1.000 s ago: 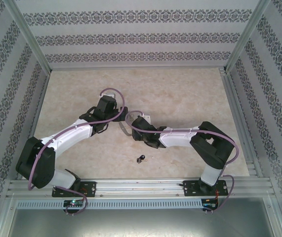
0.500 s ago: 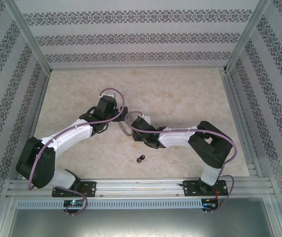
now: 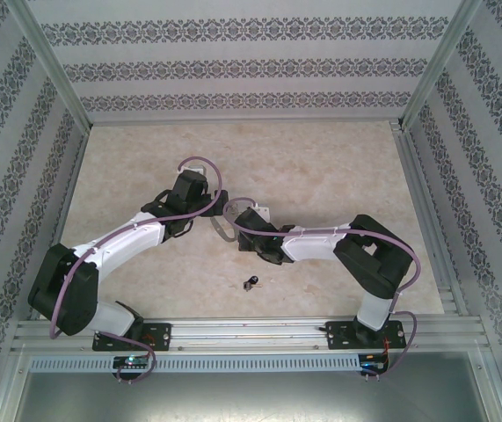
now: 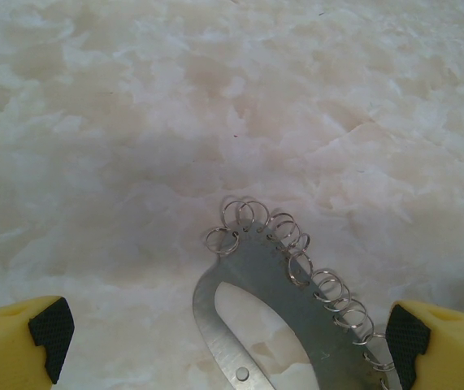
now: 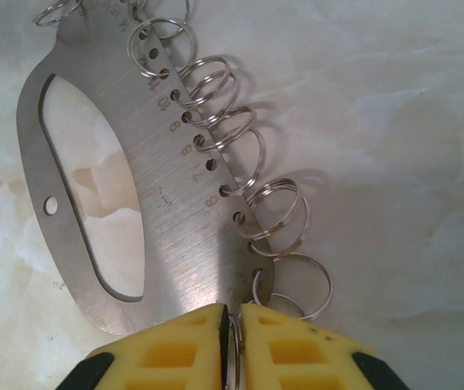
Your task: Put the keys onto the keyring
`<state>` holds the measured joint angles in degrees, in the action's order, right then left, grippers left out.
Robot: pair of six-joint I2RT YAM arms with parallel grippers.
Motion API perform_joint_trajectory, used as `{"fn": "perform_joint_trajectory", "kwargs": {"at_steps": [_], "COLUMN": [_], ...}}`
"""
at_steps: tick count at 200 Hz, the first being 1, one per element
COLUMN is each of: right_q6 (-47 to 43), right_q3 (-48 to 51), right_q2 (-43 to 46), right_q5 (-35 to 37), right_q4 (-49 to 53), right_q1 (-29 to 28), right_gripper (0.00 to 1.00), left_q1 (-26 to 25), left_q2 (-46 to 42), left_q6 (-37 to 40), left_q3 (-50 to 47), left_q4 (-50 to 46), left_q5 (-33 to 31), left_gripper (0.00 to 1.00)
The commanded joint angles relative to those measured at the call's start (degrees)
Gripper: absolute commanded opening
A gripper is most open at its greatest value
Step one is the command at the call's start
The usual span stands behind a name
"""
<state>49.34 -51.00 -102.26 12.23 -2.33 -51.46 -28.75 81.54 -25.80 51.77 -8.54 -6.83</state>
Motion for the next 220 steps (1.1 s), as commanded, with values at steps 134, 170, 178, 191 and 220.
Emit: {"fn": "perform_joint_trajectory", "kwargs": {"at_steps": [134, 170, 178, 191, 220], "right_q6": [-20.8, -27.0, -27.6, -28.4, -30.7], "right_q3": [1.3, 2.1, 2.5, 2.8, 3.7], "right_q2": [17.2, 22.8, 23.7, 24.8, 26.3], "right_q5": [-7.0, -17.1, -20.9, -26.3, -35.5], "right_q4": [3.3, 1.4, 0.2, -1.2, -3.4], "right_q1": [5.8, 10.9, 12.7, 15.2, 19.0], "right_gripper": [0.0, 0.0, 0.0, 0.0, 0.0], "left_q1": [0.7, 0.7, 0.7, 0.7, 0.7], "left_q2": [-2.6, -4.3, -4.4, -4.5, -4.2], "left_q6": [-0.9, -1.0, -0.9, -0.7, -0.7], "left_q3": [3.0, 3.5, 3.7, 4.0, 4.9], "left_q4": [-1.1, -1.5, -1.6, -1.6, -2.5], "left_q5": [4.0, 6.6, 7.5, 9.5, 12.5], "left_gripper": [1.0, 1.0, 1.0, 1.0, 1.0]}}
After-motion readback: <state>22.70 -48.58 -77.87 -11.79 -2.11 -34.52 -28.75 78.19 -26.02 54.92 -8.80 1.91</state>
